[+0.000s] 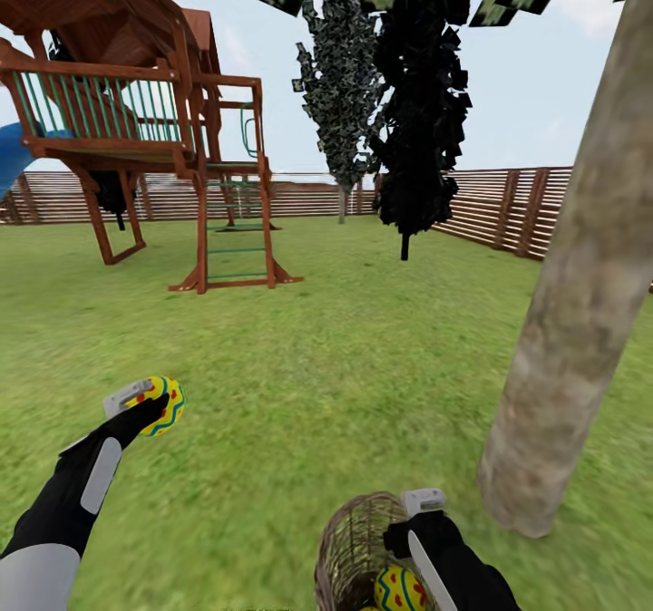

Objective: Take the three Easter eggs out of the wicker basket on the lawn in the garden, then place them on the lawn next to a single tree (choose any tree) so that all three eggs are next to the same tree and none are left in the basket.

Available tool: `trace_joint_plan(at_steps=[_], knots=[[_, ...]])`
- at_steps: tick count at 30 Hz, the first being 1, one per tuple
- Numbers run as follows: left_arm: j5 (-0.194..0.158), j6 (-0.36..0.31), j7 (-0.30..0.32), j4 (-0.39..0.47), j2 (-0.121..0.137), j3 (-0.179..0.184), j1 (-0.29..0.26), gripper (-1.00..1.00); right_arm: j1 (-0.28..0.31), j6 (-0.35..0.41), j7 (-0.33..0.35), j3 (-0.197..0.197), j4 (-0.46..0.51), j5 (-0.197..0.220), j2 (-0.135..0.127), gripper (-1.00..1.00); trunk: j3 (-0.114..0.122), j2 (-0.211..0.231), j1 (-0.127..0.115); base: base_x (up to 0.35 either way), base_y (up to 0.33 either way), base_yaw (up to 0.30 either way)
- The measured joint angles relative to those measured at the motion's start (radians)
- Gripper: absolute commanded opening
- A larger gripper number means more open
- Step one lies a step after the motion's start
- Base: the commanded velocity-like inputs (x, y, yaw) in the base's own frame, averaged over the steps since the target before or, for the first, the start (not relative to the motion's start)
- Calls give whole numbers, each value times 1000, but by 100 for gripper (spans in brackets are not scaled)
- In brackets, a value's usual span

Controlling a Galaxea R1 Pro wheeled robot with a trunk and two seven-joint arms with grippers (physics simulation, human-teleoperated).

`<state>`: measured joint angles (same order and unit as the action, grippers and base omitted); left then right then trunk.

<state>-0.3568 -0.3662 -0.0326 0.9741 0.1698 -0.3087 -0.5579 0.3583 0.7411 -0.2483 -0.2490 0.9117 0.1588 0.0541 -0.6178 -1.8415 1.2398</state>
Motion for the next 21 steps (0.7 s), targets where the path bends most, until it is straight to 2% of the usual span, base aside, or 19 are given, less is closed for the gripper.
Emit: trace_joint_plan(at_steps=[3, 8, 16, 17, 19, 20, 21], knots=[[0, 1, 3, -1, 0, -1, 0, -100, 0, 0, 0, 0, 0, 1, 0, 100, 0, 0, 0, 0, 35, 292], [-1, -1, 5, -4, 1, 0, 0, -100, 0, 0, 0, 2, 0, 2, -2, 100, 0, 0, 0, 0, 296, 240], [-1, -3, 5, -4, 4, 1, 0, -100, 0, 2, 2, 10, 6, 3, -10, 100, 0, 0, 0, 0, 340, 19], [-1, -3, 5, -4, 5, 0, 0, -100, 0, 8, 3, 12, 7, 2, -28, 100, 0, 0, 0, 0, 341, 0], [-1, -3, 4, -4, 7, 0, 0, -100, 0, 52, 31, 18, 19, 21, -146, 100, 0, 0, 0, 0, 341, 0], [-1, -4, 4, -4, 6, 0, 0, -100, 0, 62, 88, 32, 19, 83, -215, 100, 0, 0, 0, 0, 341, 0], [-1, -4, 4, -4, 5, 0, 0, -100, 0, 67, 152, 46, 12, 141, -317, 100, 0, 0, 0, 0, 341, 0]])
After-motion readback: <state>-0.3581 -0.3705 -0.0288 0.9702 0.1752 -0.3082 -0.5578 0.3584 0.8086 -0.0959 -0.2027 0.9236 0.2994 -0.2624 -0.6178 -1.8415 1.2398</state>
